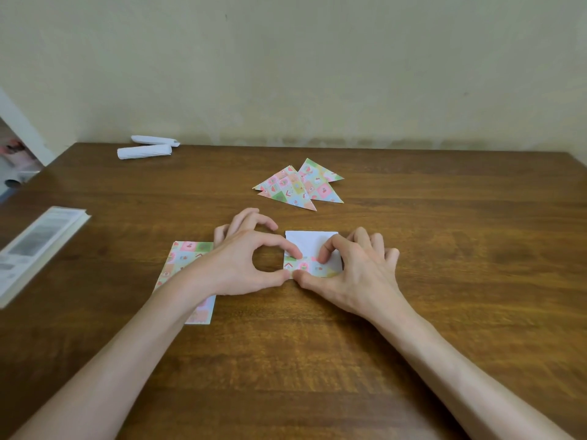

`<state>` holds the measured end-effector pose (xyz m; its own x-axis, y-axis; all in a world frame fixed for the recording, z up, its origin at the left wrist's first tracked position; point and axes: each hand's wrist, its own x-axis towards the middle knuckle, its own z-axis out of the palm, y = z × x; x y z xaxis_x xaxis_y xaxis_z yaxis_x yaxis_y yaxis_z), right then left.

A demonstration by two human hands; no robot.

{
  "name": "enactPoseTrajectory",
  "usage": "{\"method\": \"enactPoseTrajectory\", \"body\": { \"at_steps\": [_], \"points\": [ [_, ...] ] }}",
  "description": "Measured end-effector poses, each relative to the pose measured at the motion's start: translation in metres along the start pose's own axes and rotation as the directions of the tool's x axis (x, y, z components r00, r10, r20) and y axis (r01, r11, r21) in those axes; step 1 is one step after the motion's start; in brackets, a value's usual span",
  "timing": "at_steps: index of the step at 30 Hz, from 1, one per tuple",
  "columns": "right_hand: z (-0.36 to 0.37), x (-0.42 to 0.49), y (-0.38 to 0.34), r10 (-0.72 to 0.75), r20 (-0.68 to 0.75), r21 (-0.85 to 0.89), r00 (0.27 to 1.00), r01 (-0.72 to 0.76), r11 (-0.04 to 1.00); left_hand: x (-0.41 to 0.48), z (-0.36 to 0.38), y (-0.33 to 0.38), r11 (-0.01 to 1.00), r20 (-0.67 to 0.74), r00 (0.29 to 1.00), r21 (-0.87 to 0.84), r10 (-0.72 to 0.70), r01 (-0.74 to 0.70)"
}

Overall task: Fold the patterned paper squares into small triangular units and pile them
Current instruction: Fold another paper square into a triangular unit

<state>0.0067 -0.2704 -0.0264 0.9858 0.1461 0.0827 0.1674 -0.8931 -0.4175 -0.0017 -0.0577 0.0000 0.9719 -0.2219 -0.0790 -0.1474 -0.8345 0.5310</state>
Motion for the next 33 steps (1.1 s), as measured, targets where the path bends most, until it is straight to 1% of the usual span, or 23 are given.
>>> {"method": "enactPoseTrajectory", "body": {
  "at_steps": [3, 7, 13, 18, 22, 27, 33],
  "points": [
    [0.002, 0.0, 0.0, -0.01, -0.004, -0.019, 1.0, 0.01, 1.0, -0.001, -0.002, -0.001, 0.998, -0.02, 1.0, 0.057, 0.007, -0.006],
    [0.002, 0.0, 0.001, -0.005, 0.01, 0.009, 1.0, 0.005, 1.0, -0.001, -0.004, -0.001, 0.999, 0.011, 1.0, 0.041, -0.005, 0.005],
    [0.005, 0.0, -0.001, -0.009, -0.012, -0.051, 1.0, 0.008, 0.999, -0.001, -0.005, -0.003, 0.999, 0.046, 0.999, -0.029, -0.018, 0.019],
    [0.0, 0.002, 0.0, 0.006, 0.035, 0.014, 0.999, -0.007, 1.0, 0.0, -0.002, -0.001, 1.0, 0.009, 1.0, -0.001, -0.018, 0.018],
    [-0.002, 0.002, -0.002, 0.008, 0.057, 0.007, 0.998, -0.008, 1.0, 0.0, -0.002, -0.001, 1.0, 0.008, 1.0, 0.0, -0.023, 0.023],
    [-0.007, 0.001, 0.0, 0.014, 0.089, 0.069, 0.996, -0.021, 0.997, 0.0, 0.0, 0.0, 1.0, -0.023, 1.0, -0.003, -0.021, 0.021],
    [-0.009, 0.0, -0.002, 0.008, 0.104, 0.078, 0.994, -0.016, 0.997, -0.001, 0.004, 0.0, 0.999, -0.038, 0.999, -0.017, -0.03, 0.03]
  ]
}}
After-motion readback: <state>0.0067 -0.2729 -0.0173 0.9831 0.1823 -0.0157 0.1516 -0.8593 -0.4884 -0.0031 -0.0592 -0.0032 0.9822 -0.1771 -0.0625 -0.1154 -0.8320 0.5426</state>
